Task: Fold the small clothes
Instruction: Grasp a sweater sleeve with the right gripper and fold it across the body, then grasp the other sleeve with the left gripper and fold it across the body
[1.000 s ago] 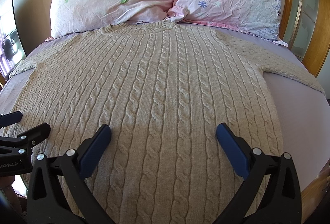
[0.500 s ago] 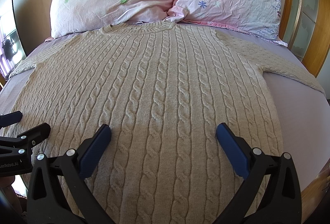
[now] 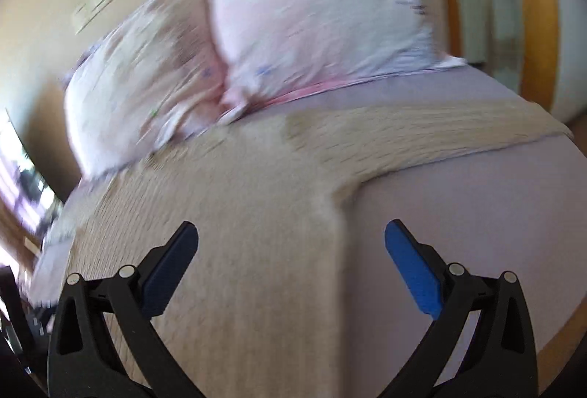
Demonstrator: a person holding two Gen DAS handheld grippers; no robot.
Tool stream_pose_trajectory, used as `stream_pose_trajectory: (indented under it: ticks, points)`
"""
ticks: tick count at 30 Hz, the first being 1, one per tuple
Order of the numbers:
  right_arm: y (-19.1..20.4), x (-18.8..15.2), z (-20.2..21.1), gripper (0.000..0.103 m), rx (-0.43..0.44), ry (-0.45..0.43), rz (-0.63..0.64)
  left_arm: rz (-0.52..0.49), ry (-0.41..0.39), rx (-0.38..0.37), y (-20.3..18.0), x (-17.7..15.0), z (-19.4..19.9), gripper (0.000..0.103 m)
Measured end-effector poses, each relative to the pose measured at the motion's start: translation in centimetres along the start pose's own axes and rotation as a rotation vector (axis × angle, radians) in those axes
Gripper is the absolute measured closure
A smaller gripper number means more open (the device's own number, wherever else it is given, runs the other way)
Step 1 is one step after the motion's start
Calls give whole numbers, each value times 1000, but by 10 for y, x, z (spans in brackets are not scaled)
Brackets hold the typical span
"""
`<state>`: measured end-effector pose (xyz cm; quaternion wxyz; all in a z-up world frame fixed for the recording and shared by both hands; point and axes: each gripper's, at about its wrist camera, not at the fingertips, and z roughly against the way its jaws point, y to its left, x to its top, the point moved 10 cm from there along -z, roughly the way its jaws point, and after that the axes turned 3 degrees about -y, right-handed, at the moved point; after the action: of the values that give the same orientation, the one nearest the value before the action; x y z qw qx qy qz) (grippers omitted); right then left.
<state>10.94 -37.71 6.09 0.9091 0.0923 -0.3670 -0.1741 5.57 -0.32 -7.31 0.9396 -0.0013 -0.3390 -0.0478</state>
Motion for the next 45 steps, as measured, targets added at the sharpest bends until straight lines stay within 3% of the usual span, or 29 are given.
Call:
stream_pose_trajectory:
  ticks: [3,4,5,6,7,9,11,15,17,18,20,22,24,28,30,33,35,36,38,40,45]
  points:
    - [-108,37,-3,4,-82,-42,-326,34,-22,-49,4,7,0,1]
    - [-147,46,-7,13,-103,-47,-441,90,-46,-112,9,13,2,1]
    - [-178,52,-11,31,-126,-40,-526,130,-61,-154,13,17,3,1]
    - [-203,57,-15,37,-142,-38,-597,186,-82,-212,20,22,5,1]
    - [-228,63,-21,39,-151,-39,-665,270,-122,-288,30,29,8,1]
    - [-260,68,-30,39,-185,-29,-743,418,-181,-348,58,39,11,1]
    - [-278,73,-42,41,-176,-32,-801,463,-204,-304,83,46,12,1]
    - [-290,80,-58,53,-200,-56,-825,405,-268,-129,129,60,19,1]
    - [-298,84,-64,85,-213,-62,-832,394,-303,-70,153,65,24,1]
    - [-302,83,-70,95,-230,-52,-831,389,-311,-39,166,68,24,1]
    - [-301,85,-64,96,-242,-67,-819,390,-304,8,188,67,24,1]
    - [-270,107,-52,96,-232,-133,-713,434,-279,35,216,70,19,1]
    - [-211,134,-43,96,-179,-184,-555,516,-280,34,249,73,14,1]
    - [-20,162,-33,96,114,-220,-226,626,-296,44,297,81,5,1]
    - [74,146,-36,96,259,-180,-81,671,-301,27,311,86,0,1]
    - [210,71,-60,88,460,34,149,740,-300,-14,322,91,-11,1]
    - [270,15,-68,62,559,182,265,798,-284,-29,333,90,-21,5]
    - [278,6,-67,55,568,192,290,834,-274,-38,340,88,-27,8]
    - [279,7,-59,32,550,132,328,923,-244,-65,354,82,-40,17]
    - [259,19,-46,23,507,67,322,990,-238,-83,367,77,-49,20]
    - [181,42,-34,22,415,48,206,1106,-269,-105,402,80,-56,29]
